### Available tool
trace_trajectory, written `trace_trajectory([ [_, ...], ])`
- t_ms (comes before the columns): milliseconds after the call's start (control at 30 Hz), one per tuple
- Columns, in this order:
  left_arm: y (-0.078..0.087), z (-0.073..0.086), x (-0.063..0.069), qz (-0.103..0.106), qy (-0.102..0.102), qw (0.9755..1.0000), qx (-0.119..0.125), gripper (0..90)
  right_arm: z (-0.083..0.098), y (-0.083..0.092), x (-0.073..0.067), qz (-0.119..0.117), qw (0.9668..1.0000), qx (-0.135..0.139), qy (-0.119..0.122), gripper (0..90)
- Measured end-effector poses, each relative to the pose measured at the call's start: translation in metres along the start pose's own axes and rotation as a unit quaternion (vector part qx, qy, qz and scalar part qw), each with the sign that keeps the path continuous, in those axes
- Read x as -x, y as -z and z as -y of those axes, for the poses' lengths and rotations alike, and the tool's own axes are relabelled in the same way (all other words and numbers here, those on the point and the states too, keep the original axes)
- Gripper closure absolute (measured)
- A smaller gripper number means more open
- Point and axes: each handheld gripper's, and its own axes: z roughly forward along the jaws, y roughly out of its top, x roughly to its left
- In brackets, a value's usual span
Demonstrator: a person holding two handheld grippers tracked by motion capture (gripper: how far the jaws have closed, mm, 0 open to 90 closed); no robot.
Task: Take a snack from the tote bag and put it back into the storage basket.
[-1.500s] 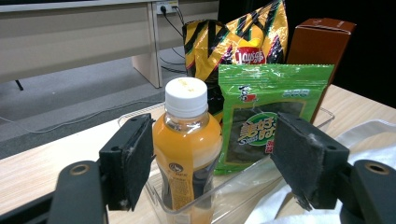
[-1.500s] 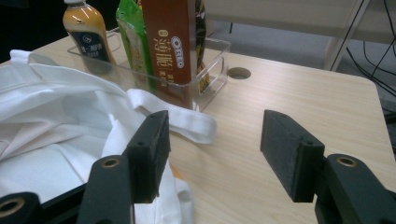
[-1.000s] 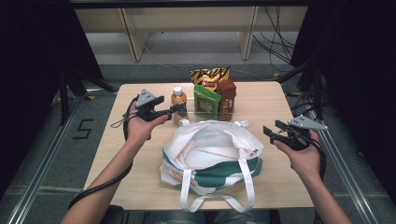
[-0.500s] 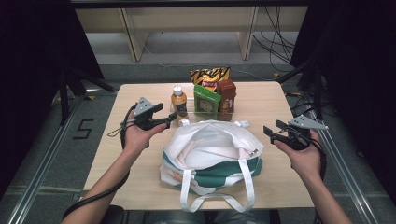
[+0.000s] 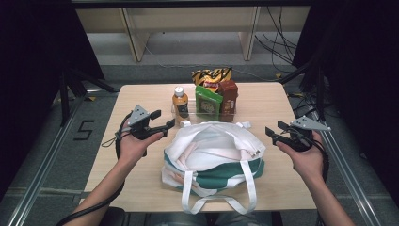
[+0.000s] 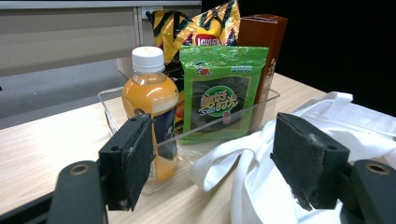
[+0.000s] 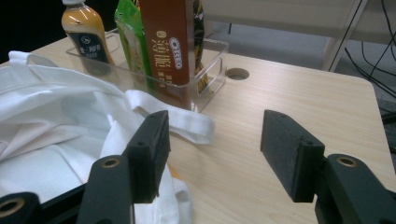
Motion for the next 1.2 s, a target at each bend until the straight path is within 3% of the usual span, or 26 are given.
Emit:
trace_trajectory([
  [100,0.004,0.003,0.001,0.001,-0.003,1.0000,-0.002,28.7,0.000,0.002,-0.001,0.001,1.0000,-0.006,-0.005,42.9],
  [167,0.007,0.005,0.003,0.000,-0.003,1.0000,-0.002,28.7,0.000,0.001,0.002,0.003,0.9999,-0.002,0.011,42.9],
  [267,0.012,0.010,0.003,-0.002,-0.005,1.0000,-0.003,28.8,0.000,0.001,0.000,-0.001,1.0000,-0.001,-0.002,42.9],
  [467,0.021,0.019,0.003,-0.001,-0.003,1.0000,-0.004,28.8,0.000,0.001,0.001,0.002,1.0000,-0.002,0.008,42.9],
  [500,0.024,0.021,0.002,-0.006,-0.008,0.9999,-0.008,28.8,0.000,0.002,0.000,0.001,1.0000,-0.007,-0.004,42.9],
  [567,0.027,0.024,0.002,-0.002,-0.005,1.0000,-0.006,28.8,0.000,0.001,0.001,0.002,0.9999,0.000,0.010,42.9],
  [600,0.029,0.026,0.002,-0.007,-0.002,0.9999,-0.010,28.8,0.000,0.002,-0.001,0.002,1.0000,-0.004,-0.004,42.9],
  [667,0.033,0.029,0.000,-0.009,-0.012,0.9998,-0.013,28.8,-0.001,0.002,0.000,-0.001,1.0000,-0.004,0.000,42.8],
  [700,0.035,0.031,0.000,-0.008,-0.003,0.9999,-0.012,28.8,-0.001,0.002,0.000,-0.002,1.0000,-0.004,0.001,42.8],
  [733,0.037,0.033,-0.001,-0.011,-0.008,0.9998,-0.014,28.8,0.000,0.002,-0.001,0.000,1.0000,-0.005,-0.002,42.8],
  [767,0.039,0.034,-0.002,-0.013,-0.012,0.9998,-0.013,28.8,0.000,0.002,0.001,0.001,1.0000,-0.002,0.008,42.8],
  [800,0.040,0.036,-0.001,-0.011,-0.002,0.9999,-0.012,28.8,0.000,0.000,0.001,0.003,0.9999,0.008,0.011,42.8],
  [833,0.043,0.037,-0.003,-0.014,-0.014,0.9997,-0.016,28.8,0.000,0.001,0.000,0.004,1.0000,0.003,-0.001,42.8],
  [900,0.045,0.040,-0.004,-0.012,-0.017,0.9997,-0.014,28.8,0.000,0.001,-0.001,0.006,1.0000,0.006,-0.004,42.8],
  [933,0.047,0.042,-0.002,-0.014,-0.006,0.9998,-0.015,28.8,0.000,0.000,-0.001,0.006,0.9999,0.007,-0.004,42.8],
  [1000,0.051,0.045,-0.002,-0.014,-0.016,0.9996,-0.019,28.8,0.000,0.000,-0.002,0.006,1.0000,0.005,-0.005,42.7],
  [1067,0.054,0.049,0.000,-0.013,-0.001,0.9997,-0.022,28.8,0.000,0.001,-0.001,-0.002,1.0000,-0.007,-0.003,42.8],
  [1133,0.058,0.051,-0.002,-0.016,-0.011,0.9995,-0.025,28.7,0.000,0.001,-0.001,-0.002,1.0000,-0.006,-0.003,42.7],
  [1167,0.059,0.052,-0.001,-0.015,-0.003,0.9996,-0.022,28.8,0.000,0.001,-0.001,-0.002,1.0000,-0.007,-0.004,42.7],
  [1200,0.061,0.052,-0.003,-0.016,-0.018,0.9994,-0.025,28.8,0.000,0.001,-0.001,0.000,1.0000,-0.004,0.000,42.7],
])
